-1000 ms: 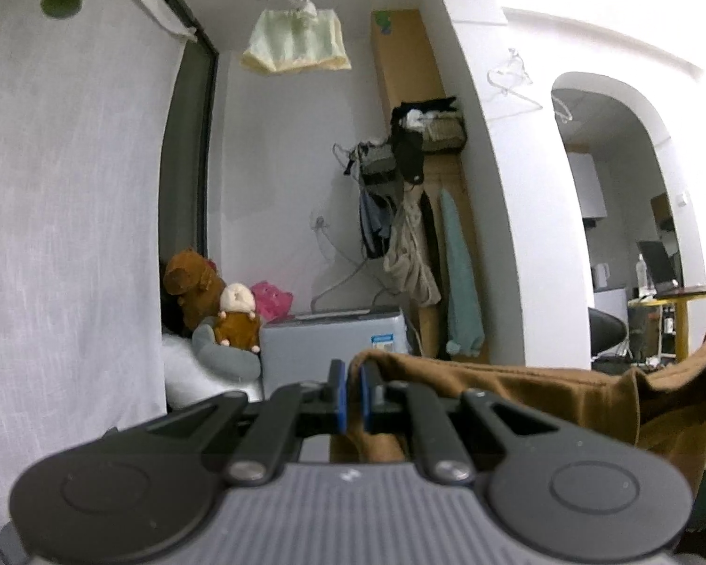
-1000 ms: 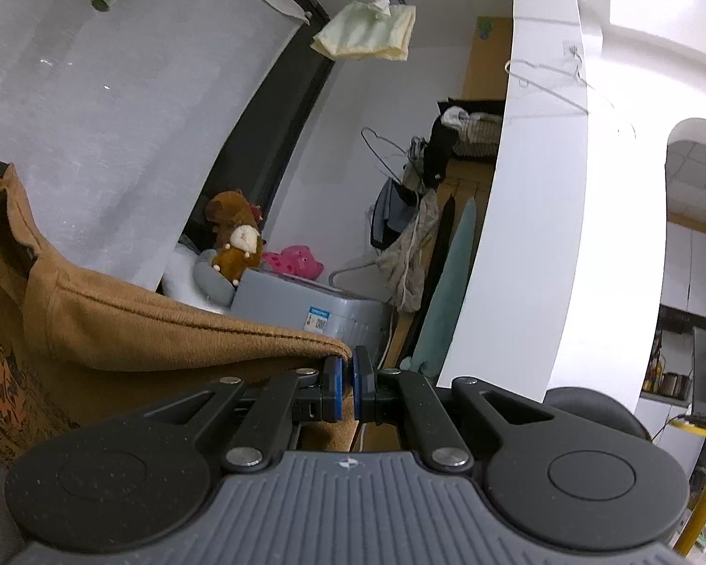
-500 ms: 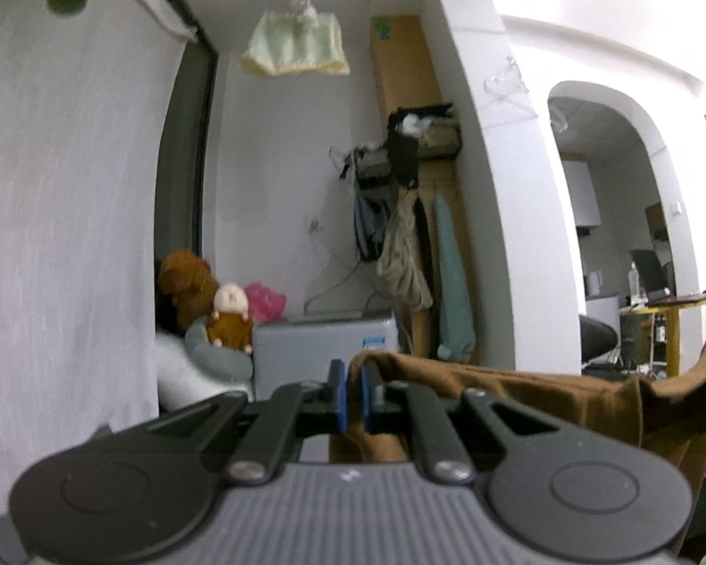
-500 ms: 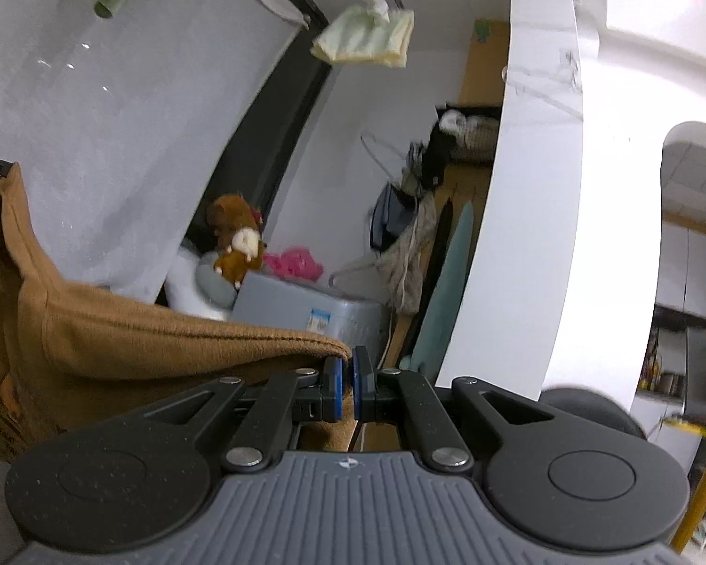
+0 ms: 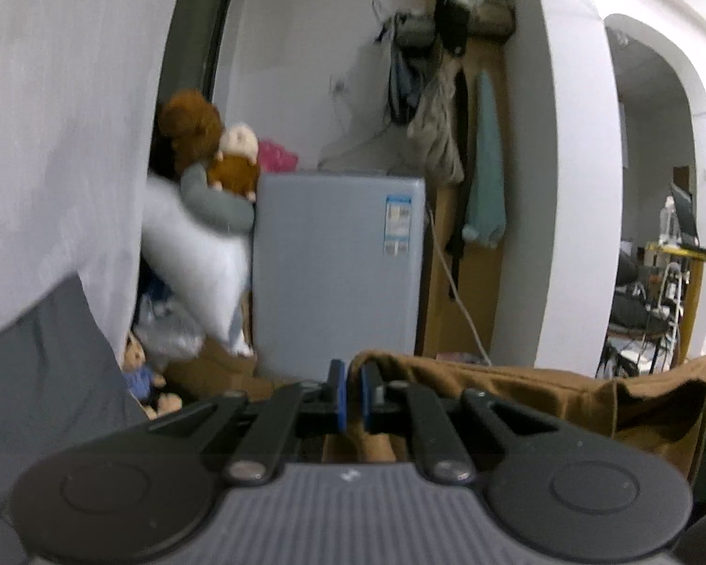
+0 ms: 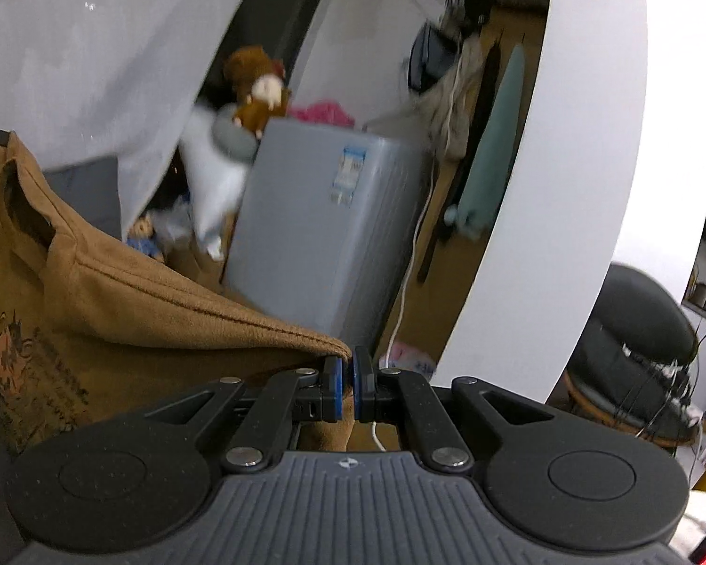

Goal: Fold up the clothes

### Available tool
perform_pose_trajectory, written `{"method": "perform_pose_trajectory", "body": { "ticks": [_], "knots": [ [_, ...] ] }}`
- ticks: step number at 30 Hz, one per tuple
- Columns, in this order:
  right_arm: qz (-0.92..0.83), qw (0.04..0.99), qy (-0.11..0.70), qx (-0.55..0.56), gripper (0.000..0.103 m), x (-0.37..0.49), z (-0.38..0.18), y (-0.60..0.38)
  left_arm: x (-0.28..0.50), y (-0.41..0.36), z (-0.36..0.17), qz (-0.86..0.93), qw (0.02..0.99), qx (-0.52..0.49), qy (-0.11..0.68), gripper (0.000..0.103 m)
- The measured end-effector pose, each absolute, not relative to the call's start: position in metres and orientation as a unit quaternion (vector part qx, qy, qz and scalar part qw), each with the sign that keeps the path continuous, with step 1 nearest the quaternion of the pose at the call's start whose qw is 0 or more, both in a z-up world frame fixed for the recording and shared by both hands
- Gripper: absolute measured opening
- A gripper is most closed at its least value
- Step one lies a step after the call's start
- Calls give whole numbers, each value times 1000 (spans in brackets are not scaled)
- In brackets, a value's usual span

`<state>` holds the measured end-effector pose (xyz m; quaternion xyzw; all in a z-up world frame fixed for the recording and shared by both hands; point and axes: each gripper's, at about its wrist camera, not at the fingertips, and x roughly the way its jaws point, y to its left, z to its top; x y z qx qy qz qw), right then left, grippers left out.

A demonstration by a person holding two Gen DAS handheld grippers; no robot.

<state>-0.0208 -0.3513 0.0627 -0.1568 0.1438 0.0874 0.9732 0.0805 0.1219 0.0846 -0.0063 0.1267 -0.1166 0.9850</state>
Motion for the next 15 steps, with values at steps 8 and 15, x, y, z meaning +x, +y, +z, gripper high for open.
{"method": "perform_pose_trajectory", "body": {
  "ticks": [8,15],
  "knots": [
    [90,961,205,-160,4,41,12,-342,148,141,28,-112,979,-30,170,7],
    [99,946,248,-185,4,101,-32,-329,212,159,-18,-108,971,-49,206,7]
  ]
}}
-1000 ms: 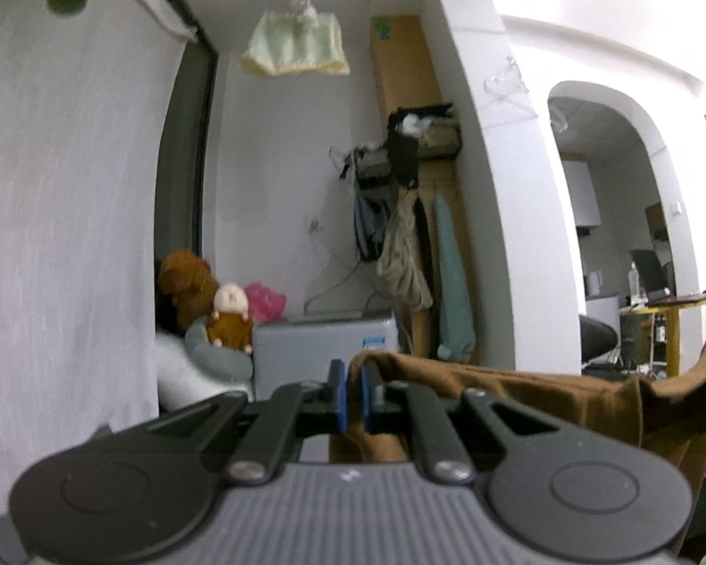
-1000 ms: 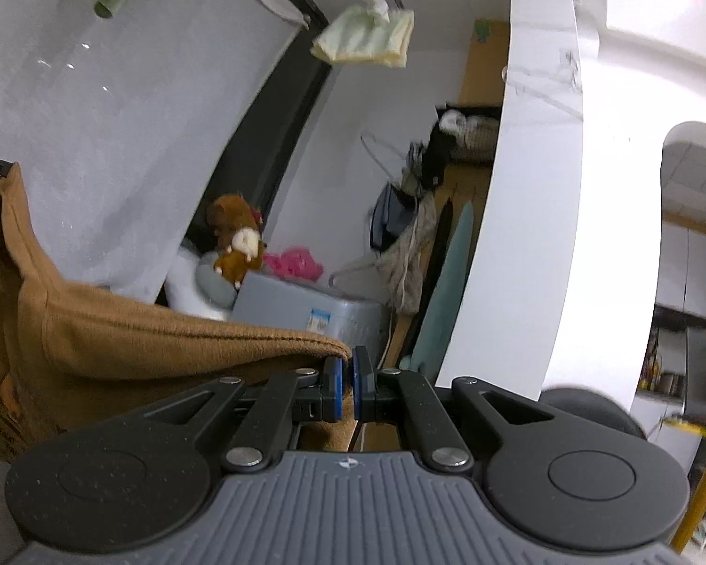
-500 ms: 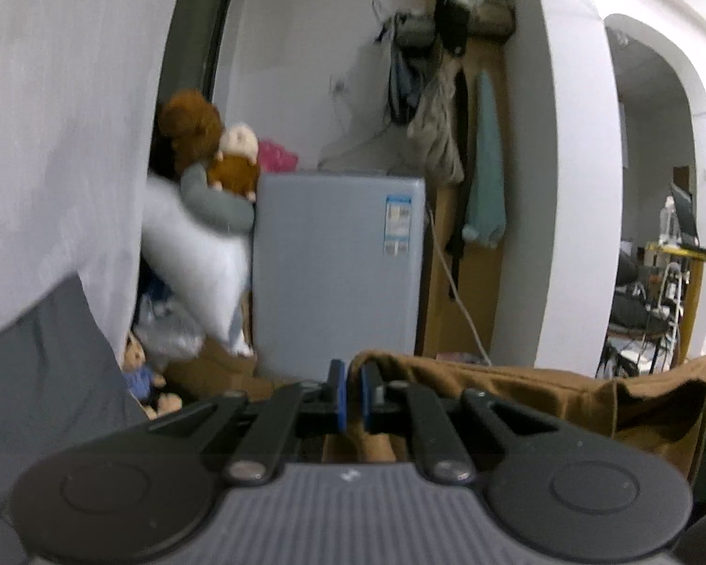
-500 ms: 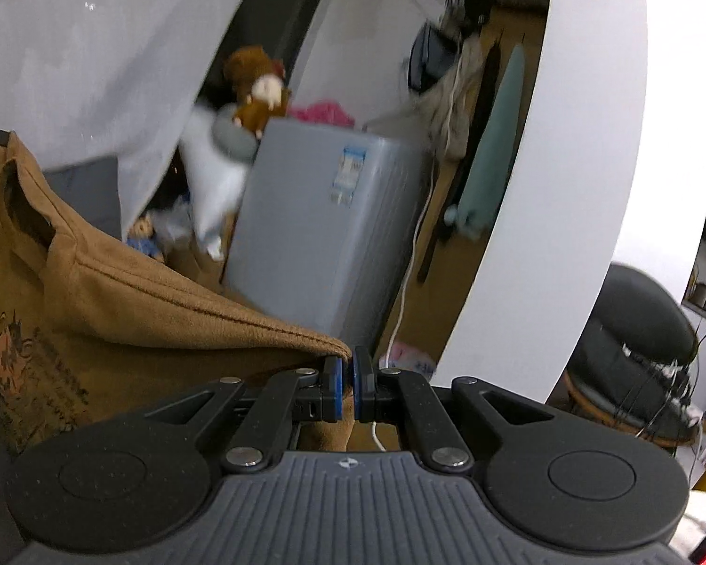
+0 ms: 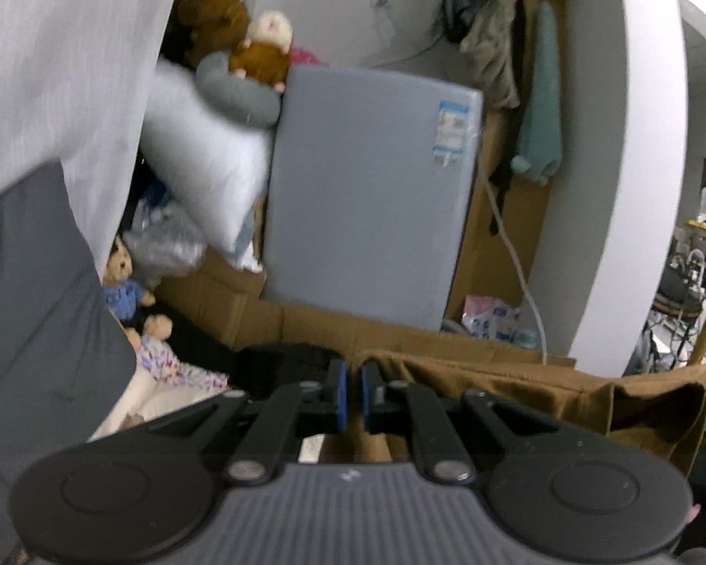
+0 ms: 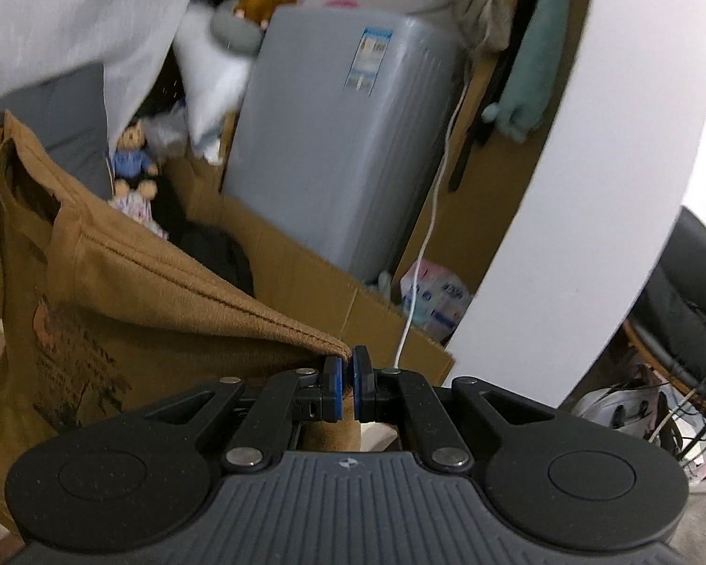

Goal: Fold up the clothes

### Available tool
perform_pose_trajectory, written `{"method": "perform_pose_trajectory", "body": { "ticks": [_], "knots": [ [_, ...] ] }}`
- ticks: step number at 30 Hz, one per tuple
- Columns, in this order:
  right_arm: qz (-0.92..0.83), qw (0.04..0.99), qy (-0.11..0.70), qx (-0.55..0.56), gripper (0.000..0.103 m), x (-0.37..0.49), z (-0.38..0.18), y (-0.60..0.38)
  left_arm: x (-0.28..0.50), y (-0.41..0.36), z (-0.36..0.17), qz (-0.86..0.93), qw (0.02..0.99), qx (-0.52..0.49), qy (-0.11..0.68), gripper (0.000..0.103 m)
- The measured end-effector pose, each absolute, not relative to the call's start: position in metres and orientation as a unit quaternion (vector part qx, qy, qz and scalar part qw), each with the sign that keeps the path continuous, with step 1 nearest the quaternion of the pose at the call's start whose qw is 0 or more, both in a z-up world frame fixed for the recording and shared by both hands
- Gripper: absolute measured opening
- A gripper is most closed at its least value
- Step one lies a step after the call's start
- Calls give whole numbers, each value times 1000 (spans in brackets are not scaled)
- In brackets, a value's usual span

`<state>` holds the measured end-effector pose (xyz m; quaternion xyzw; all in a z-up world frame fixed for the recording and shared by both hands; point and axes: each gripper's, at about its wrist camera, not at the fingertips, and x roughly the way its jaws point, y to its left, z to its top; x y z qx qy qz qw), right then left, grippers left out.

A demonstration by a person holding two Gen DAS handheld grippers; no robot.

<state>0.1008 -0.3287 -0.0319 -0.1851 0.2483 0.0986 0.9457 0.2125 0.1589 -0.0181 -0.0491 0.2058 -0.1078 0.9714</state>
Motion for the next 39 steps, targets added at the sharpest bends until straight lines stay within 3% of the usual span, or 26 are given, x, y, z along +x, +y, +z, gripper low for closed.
{"method": "perform_pose_trajectory", "body": {
  "ticks": [10,23,39],
  "knots": [
    [131,907,326,-234,4,221,-87,-307,320,209,-107,-109,952,-64,280,7],
    [131,873,432,-186,4,362,-225,-297,462,223,-222,-83,918,-67,383,7],
    [109,836,509,-173,4,468,-333,-296,555,224,-318,-72,886,-53,454,7]
  ]
}}
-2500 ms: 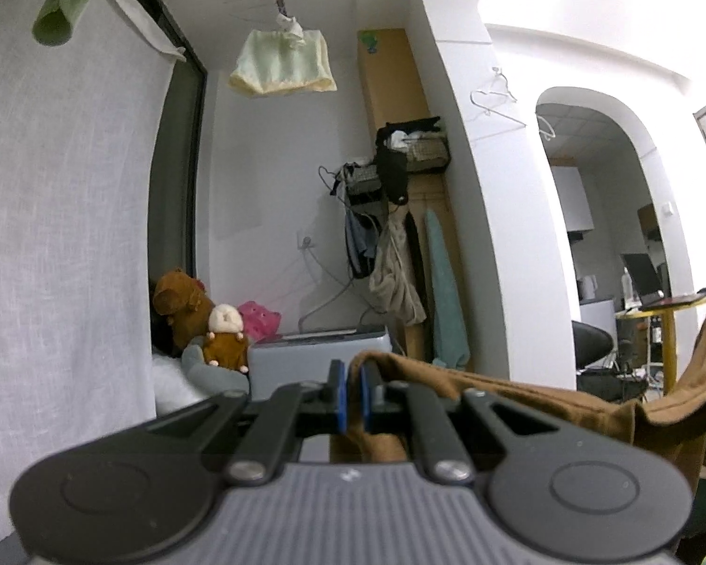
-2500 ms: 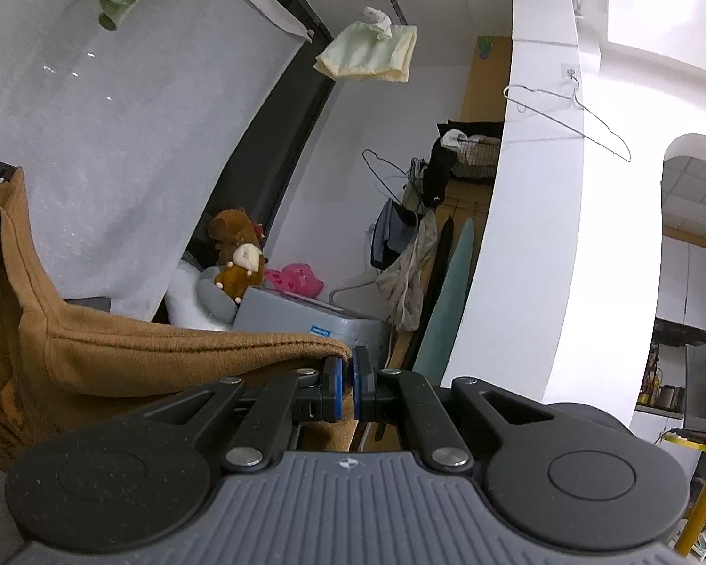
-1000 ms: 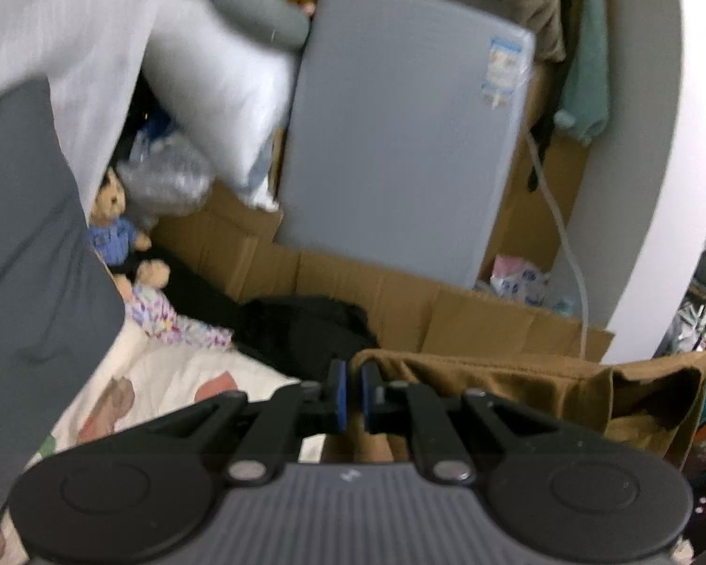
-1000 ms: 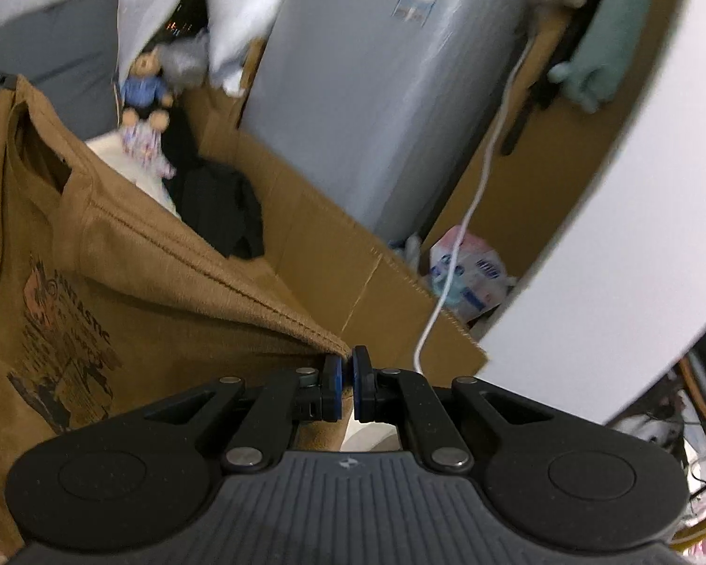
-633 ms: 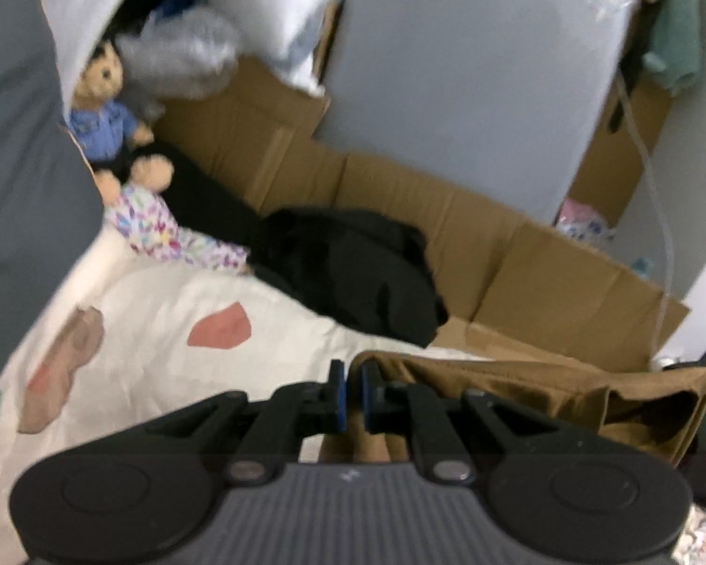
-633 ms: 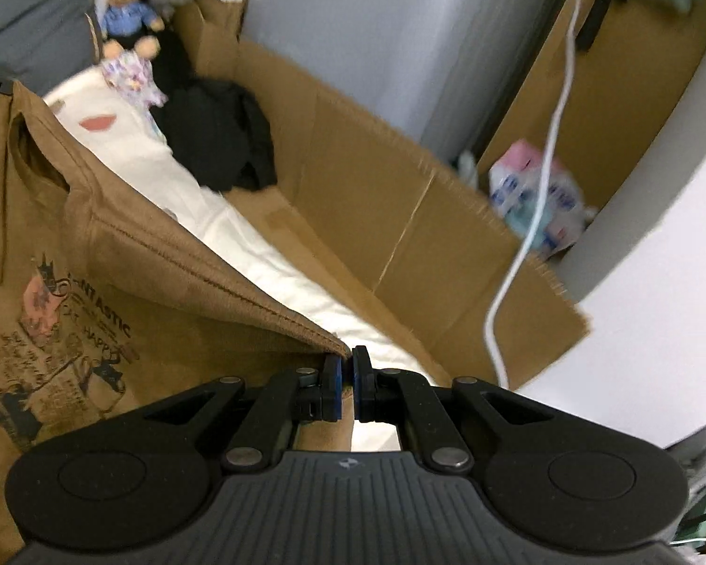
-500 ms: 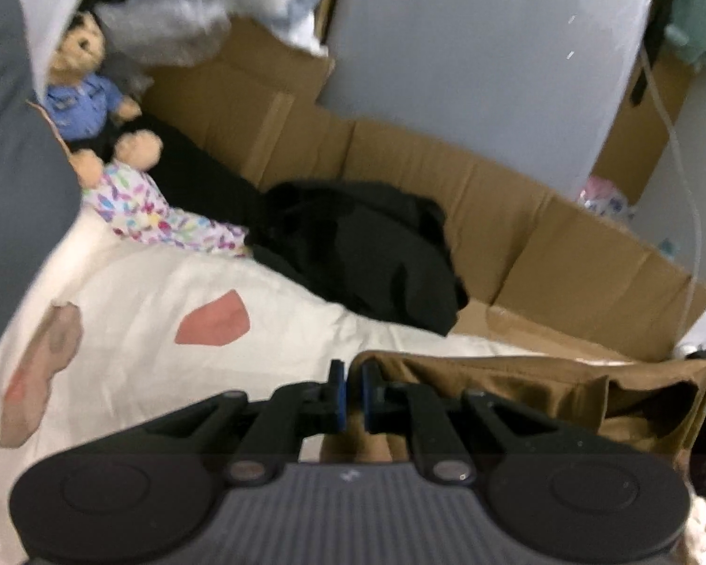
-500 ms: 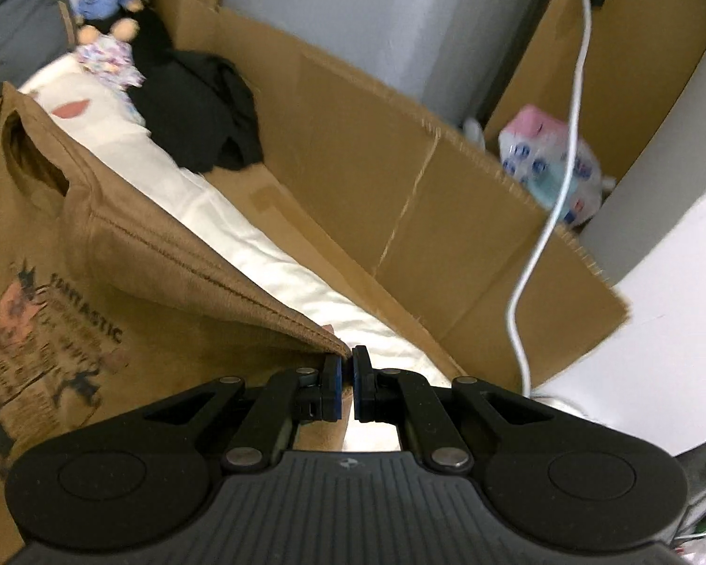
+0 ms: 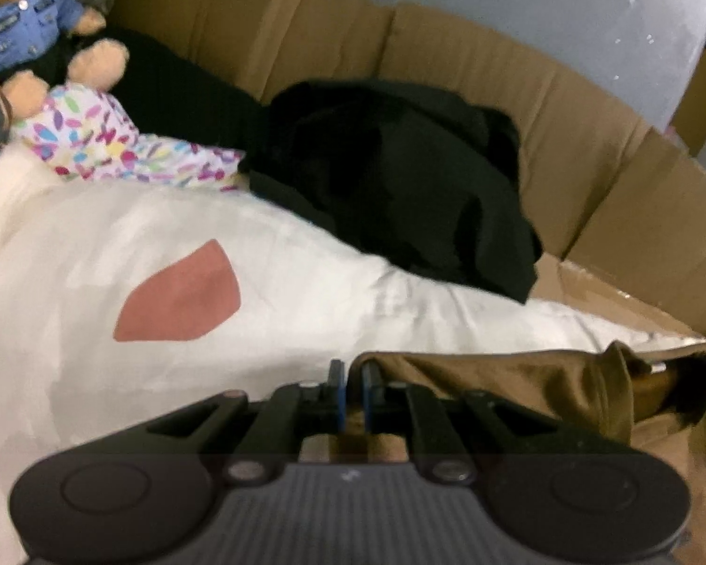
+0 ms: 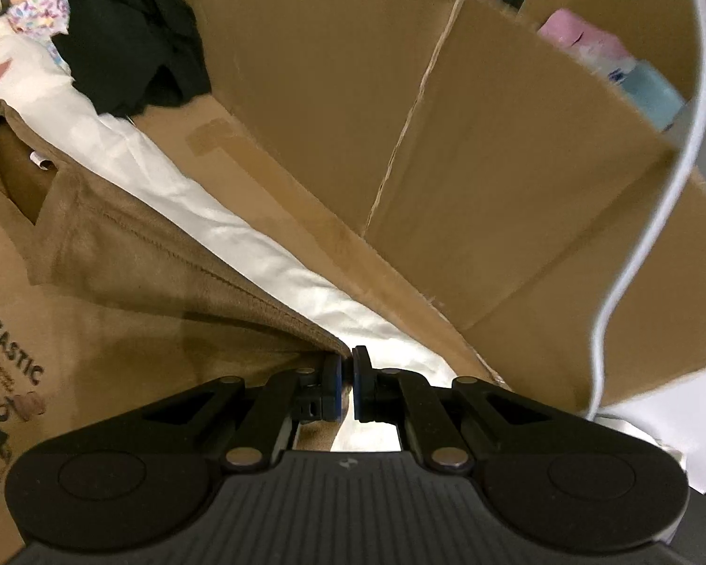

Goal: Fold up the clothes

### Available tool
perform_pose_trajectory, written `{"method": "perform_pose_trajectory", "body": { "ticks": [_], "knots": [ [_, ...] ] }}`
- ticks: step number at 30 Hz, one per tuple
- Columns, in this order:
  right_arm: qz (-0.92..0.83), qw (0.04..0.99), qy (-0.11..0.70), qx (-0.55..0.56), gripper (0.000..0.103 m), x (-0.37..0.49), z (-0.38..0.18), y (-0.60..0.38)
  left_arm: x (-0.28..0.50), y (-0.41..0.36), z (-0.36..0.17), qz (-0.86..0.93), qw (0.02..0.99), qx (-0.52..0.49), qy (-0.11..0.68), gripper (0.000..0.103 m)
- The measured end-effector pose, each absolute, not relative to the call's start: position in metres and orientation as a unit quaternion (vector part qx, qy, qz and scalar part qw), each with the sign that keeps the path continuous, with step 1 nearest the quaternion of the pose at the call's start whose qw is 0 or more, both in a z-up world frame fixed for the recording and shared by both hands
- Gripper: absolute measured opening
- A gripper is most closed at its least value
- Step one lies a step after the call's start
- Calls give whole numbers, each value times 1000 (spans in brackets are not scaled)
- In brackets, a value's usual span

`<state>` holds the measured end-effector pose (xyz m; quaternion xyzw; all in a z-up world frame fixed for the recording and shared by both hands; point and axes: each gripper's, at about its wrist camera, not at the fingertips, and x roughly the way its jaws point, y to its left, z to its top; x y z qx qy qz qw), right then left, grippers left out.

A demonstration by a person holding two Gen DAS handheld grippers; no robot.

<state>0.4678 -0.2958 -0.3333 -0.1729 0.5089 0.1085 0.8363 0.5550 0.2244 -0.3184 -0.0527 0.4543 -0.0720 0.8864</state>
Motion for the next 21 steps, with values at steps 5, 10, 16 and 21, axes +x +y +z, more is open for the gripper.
{"method": "perform_pose_trajectory", "body": {
  "ticks": [5,10,16,21],
  "knots": [
    [95,829,524,-173,4,486,-352,-296,578,224,-327,-75,883,-46,461,7],
    [95,819,536,-180,4,506,-361,-297,582,231,-332,-54,889,-55,451,0],
    [84,820,539,-173,4,520,-375,-290,581,275,-324,10,896,-76,438,0],
    [83,815,547,-172,8,517,-375,-291,578,261,-323,-34,886,-76,457,9]
  ]
}}
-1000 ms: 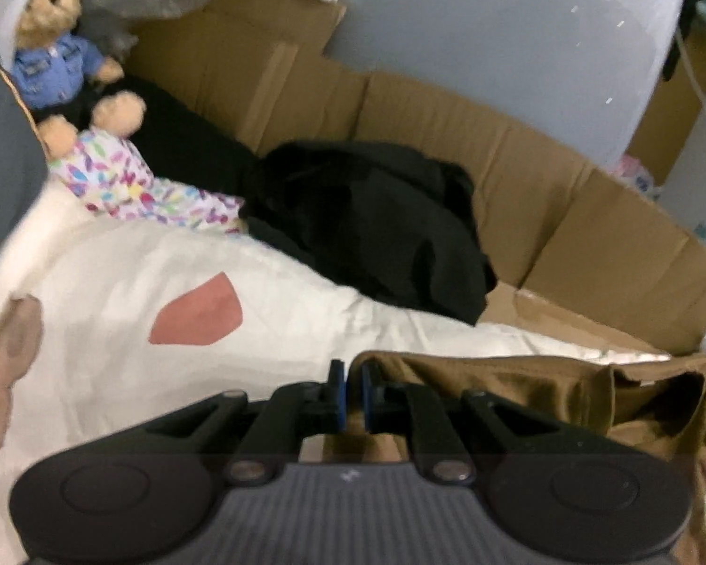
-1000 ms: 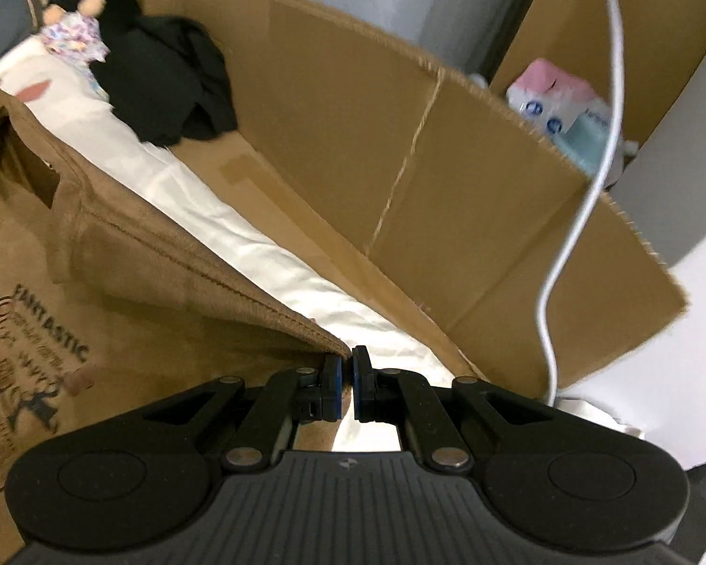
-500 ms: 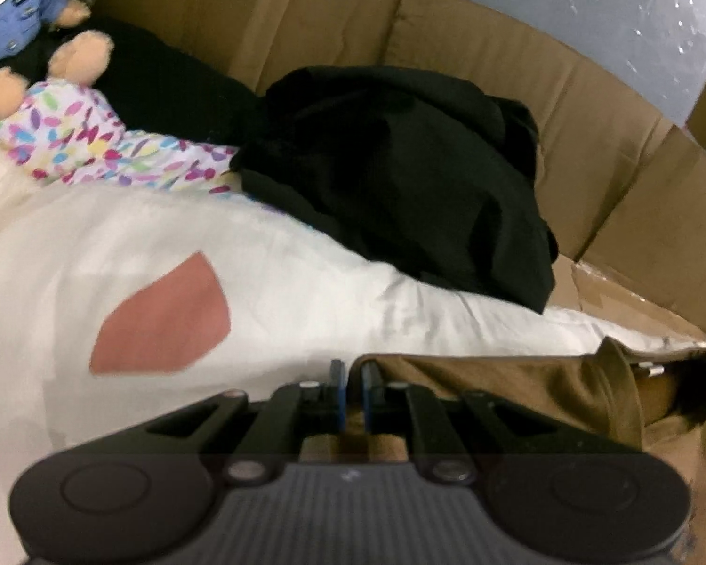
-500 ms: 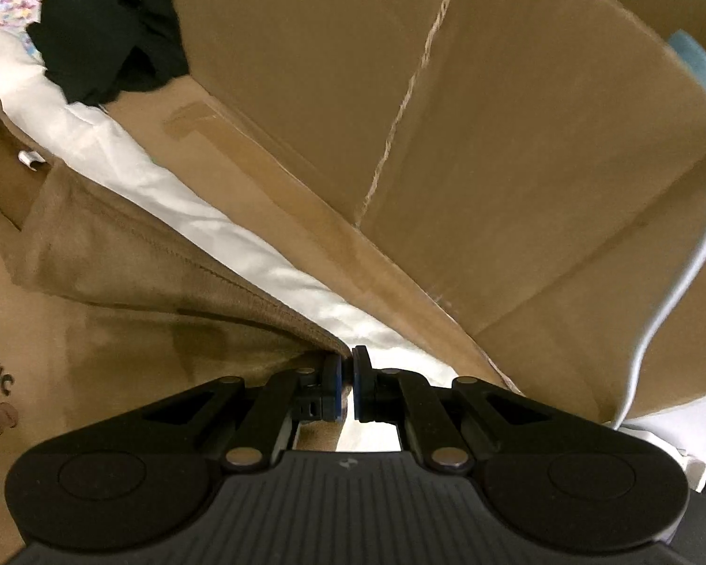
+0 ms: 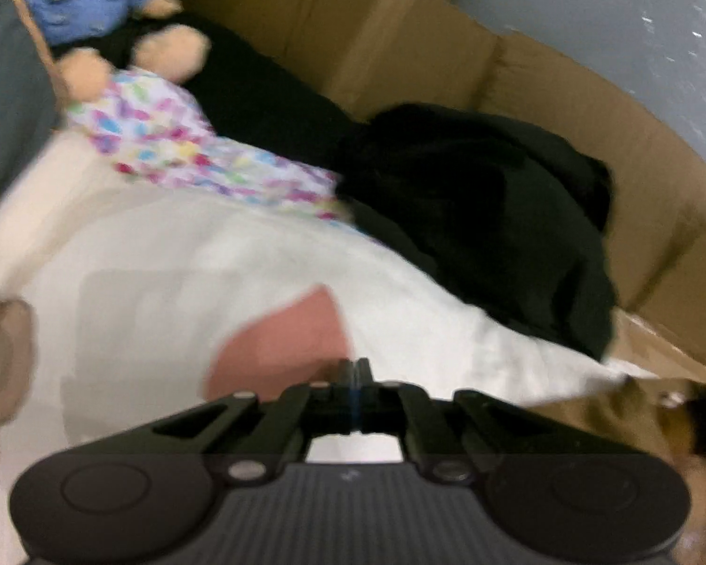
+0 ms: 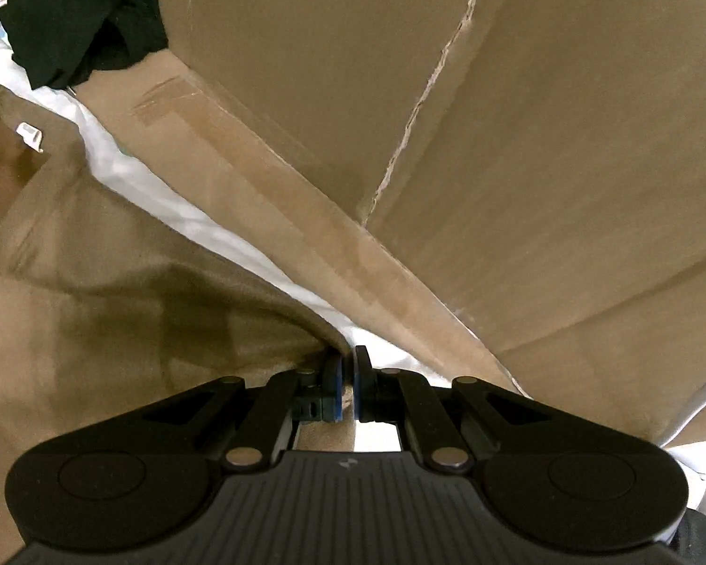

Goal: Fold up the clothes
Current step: 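Lay the T-shirt on the duvet and open the right tool, then open the left tool to release the T-shirt hem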

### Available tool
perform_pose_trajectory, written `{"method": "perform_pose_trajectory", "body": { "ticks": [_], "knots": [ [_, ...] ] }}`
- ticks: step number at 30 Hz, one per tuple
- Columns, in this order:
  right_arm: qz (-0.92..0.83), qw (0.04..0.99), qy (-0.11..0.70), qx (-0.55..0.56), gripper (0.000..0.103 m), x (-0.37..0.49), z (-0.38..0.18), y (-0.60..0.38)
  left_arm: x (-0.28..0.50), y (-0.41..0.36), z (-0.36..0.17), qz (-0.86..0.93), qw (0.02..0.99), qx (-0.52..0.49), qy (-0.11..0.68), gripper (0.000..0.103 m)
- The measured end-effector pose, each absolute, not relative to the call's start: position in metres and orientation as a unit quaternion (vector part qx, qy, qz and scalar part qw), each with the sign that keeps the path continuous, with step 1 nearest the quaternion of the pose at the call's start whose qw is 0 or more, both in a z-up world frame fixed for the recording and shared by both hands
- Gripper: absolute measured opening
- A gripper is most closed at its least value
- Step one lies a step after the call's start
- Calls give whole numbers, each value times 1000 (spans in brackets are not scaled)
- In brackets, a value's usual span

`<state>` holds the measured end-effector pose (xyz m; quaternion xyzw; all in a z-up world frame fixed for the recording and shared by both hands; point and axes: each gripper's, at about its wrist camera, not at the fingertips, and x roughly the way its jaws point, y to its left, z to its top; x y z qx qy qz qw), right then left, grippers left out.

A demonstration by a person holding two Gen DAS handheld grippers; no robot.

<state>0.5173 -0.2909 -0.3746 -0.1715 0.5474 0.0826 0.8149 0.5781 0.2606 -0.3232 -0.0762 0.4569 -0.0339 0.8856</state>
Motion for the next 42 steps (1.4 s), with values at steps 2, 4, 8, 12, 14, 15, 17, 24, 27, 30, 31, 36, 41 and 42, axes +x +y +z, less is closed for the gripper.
{"method": "perform_pose_trajectory", "body": {
  "ticks": [2,4,8,12,14,15,17,24,27,30,31,36,41,42],
  "knots": [
    [91,819,542,-166,12,514,-369,-291,577,249,-327,-38,881,-65,468,13],
    [98,821,538,-162,24,512,-365,-291,576,243,-332,-44,877,-68,473,22],
    [129,827,523,-161,45,505,-359,-284,577,232,-342,-58,872,-78,480,42],
    [132,835,512,-156,46,502,-349,-287,578,222,-347,-74,866,-85,487,52],
    [136,842,502,-143,46,503,-342,-289,578,215,-354,-76,859,-69,501,45],
    [147,845,496,-137,46,505,-338,-288,577,215,-356,-76,858,-70,503,40],
    [162,844,491,-139,47,507,-336,-284,576,215,-359,-74,856,-75,507,27],
    [198,830,495,-162,47,527,-351,-240,574,219,-359,-78,856,-85,504,7],
    [212,827,494,-164,47,532,-359,-222,573,219,-356,-77,859,-83,500,7],
    [230,826,488,-160,47,535,-364,-208,575,220,-351,-80,859,-76,500,6],
    [237,826,486,-156,47,536,-365,-204,576,220,-349,-81,859,-74,500,6],
    [235,830,488,-131,46,552,-379,-187,577,221,-345,-81,860,-67,499,6],
    [242,827,493,-119,10,559,-393,-179,572,224,-336,-80,868,-55,487,6],
    [242,830,488,-125,7,558,-392,-177,571,225,-335,-79,868,-54,487,6]
  ]
}}
